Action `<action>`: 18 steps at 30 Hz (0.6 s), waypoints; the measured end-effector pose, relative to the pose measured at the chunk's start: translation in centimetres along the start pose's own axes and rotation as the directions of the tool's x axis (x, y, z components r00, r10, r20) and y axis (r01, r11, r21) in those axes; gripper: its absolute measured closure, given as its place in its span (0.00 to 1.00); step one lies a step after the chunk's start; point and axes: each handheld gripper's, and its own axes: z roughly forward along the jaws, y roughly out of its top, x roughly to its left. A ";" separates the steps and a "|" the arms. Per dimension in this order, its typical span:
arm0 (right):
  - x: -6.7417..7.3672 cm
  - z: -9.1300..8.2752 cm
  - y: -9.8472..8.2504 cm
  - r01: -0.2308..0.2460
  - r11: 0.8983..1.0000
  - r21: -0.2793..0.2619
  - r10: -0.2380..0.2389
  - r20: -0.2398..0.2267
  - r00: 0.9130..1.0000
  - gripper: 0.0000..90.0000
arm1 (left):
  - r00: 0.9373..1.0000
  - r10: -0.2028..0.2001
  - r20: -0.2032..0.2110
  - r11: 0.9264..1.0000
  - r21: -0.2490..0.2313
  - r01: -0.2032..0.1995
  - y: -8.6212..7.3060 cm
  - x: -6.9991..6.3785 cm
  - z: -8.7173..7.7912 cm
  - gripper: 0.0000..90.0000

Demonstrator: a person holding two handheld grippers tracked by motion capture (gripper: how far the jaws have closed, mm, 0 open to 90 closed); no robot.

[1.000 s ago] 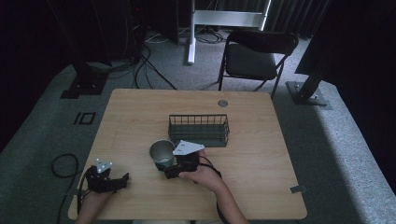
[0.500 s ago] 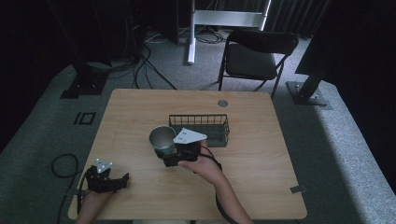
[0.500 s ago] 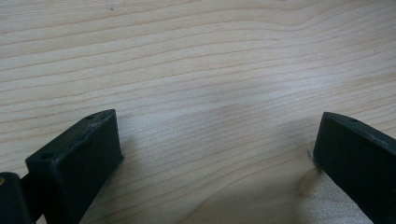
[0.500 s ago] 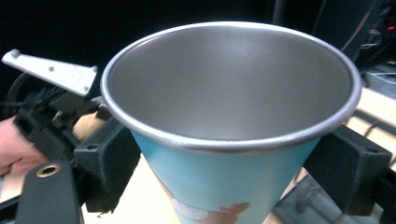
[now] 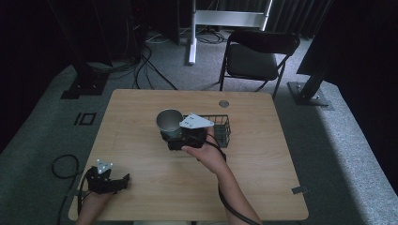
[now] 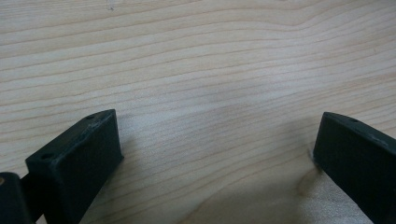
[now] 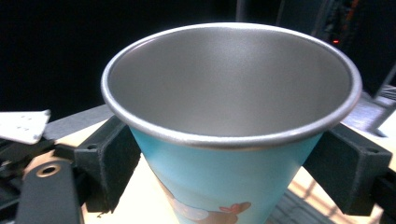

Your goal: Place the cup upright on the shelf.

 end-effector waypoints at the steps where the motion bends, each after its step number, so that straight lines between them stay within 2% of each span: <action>1: -0.2 -0.1 0.1 -0.005 1.000 -0.005 0.005 0.016 1.000 0.17 | 1.000 0.000 0.000 1.000 0.000 0.000 0.0 0.0 0.0 0.02; 3: -0.7 -0.2 0.4 0.002 1.000 -0.009 -0.001 0.048 0.999 0.17 | 1.000 0.000 0.000 1.000 0.000 0.000 0.0 0.0 0.0 0.02; 6: -1.4 -0.4 0.6 -0.014 1.000 -0.025 0.016 0.085 0.996 0.17 | 1.000 0.000 0.000 1.000 0.000 0.000 0.0 0.0 0.0 0.02; 9: -2.1 -0.8 0.8 -0.004 0.999 -0.033 0.009 0.139 0.990 0.17 | 1.000 0.000 0.000 1.000 0.000 0.000 0.0 0.0 0.0 0.02; 18: -4.5 -2.1 0.5 -0.017 0.999 -0.029 0.023 0.236 0.971 0.17 | 1.000 0.000 0.000 1.000 0.000 0.000 0.0 0.0 0.0 0.02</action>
